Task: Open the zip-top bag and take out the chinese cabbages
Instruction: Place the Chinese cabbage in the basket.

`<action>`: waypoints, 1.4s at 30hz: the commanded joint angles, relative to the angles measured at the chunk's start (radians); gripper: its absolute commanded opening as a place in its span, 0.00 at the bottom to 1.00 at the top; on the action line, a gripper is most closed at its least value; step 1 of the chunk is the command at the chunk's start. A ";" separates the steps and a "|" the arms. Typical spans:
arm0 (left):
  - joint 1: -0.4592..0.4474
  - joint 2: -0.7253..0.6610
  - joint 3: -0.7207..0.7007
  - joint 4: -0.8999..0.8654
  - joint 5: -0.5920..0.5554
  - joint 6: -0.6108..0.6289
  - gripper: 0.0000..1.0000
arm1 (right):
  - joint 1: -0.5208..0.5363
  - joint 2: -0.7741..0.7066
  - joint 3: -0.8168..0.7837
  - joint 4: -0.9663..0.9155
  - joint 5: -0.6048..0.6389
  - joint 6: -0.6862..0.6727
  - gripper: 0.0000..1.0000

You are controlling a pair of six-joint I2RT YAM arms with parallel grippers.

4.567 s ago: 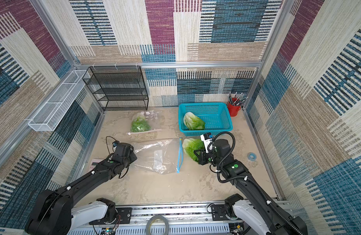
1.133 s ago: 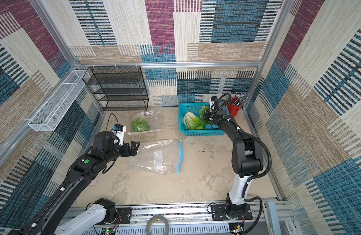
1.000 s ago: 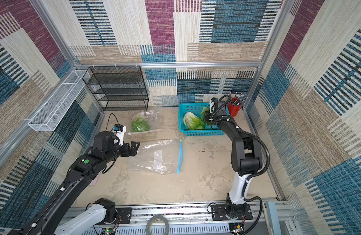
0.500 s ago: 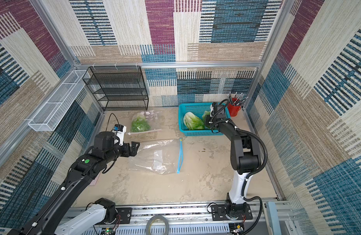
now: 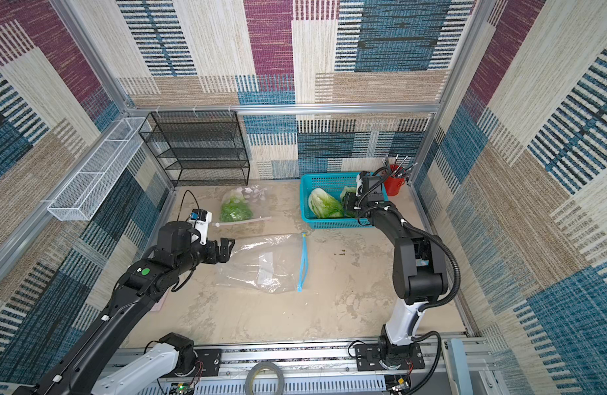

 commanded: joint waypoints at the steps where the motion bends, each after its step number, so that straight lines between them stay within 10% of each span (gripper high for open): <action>1: 0.002 -0.005 -0.001 0.000 -0.015 0.009 0.99 | 0.000 -0.043 -0.012 -0.018 0.011 -0.004 0.66; 20: 0.002 0.021 0.087 -0.137 -0.149 0.097 0.99 | 0.212 -0.223 0.071 -0.105 0.079 -0.133 0.75; 42: 0.070 0.001 0.002 -0.102 -0.129 0.096 0.91 | 0.697 0.249 0.517 -0.202 0.273 -0.511 0.72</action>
